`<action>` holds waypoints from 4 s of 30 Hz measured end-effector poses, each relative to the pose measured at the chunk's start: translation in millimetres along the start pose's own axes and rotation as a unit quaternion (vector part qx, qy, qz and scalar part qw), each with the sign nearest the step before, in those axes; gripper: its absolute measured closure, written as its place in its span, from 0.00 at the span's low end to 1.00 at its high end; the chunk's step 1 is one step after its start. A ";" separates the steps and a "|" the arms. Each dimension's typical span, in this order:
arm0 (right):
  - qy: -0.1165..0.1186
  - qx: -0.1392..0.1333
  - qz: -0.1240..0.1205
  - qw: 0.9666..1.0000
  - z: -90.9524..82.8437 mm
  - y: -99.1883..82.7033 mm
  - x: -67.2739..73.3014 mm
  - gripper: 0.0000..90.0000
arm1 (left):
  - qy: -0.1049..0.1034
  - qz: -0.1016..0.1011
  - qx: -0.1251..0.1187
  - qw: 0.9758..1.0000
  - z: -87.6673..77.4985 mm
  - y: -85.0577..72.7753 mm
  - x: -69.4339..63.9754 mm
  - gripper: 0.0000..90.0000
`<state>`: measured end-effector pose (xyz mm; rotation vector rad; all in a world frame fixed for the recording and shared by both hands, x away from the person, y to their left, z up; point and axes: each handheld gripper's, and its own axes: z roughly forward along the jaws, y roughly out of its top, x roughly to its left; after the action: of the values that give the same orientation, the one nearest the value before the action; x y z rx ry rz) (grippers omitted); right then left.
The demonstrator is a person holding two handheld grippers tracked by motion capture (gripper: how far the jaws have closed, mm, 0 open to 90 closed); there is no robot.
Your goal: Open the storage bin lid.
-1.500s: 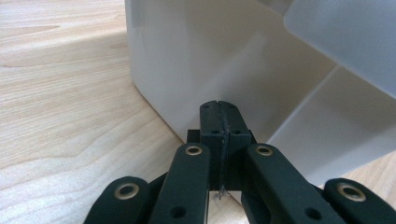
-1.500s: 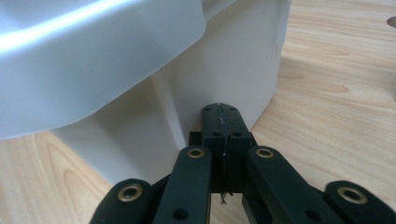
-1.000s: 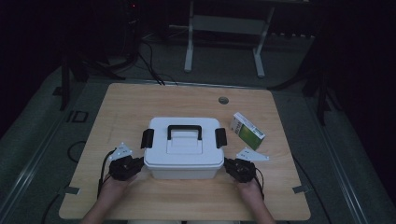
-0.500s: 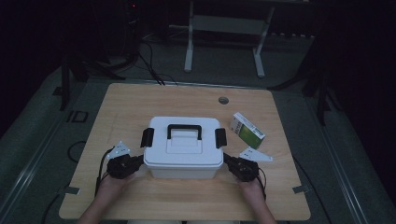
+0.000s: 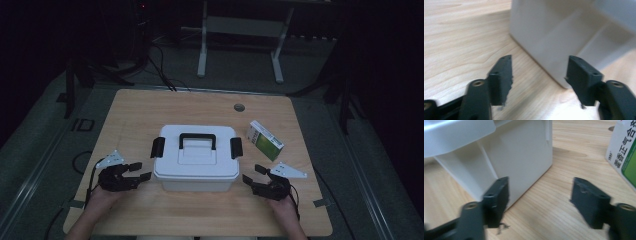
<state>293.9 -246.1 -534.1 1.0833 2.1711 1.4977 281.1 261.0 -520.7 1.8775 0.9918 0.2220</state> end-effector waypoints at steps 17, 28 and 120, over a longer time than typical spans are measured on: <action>0.015 0.027 -0.028 0.999 -25.6 -17.6 -3.4 0.18 | -0.048 0.073 0.007 0.996 -27.6 61.9 -5.2 0.37; 0.017 0.031 -0.012 0.999 -39.0 -30.3 -8.7 0.18 | -0.056 0.123 0.032 0.990 -20.0 103.7 -22.2 0.37; 0.048 0.017 0.017 0.999 -44.7 -38.1 -16.2 0.18 | -0.122 0.313 0.173 0.926 51.7 219.3 -77.2 0.93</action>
<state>261.8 -294.6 -552.2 1.0847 2.2605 1.5623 376.5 126.6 -348.7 2.4397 0.2422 0.1845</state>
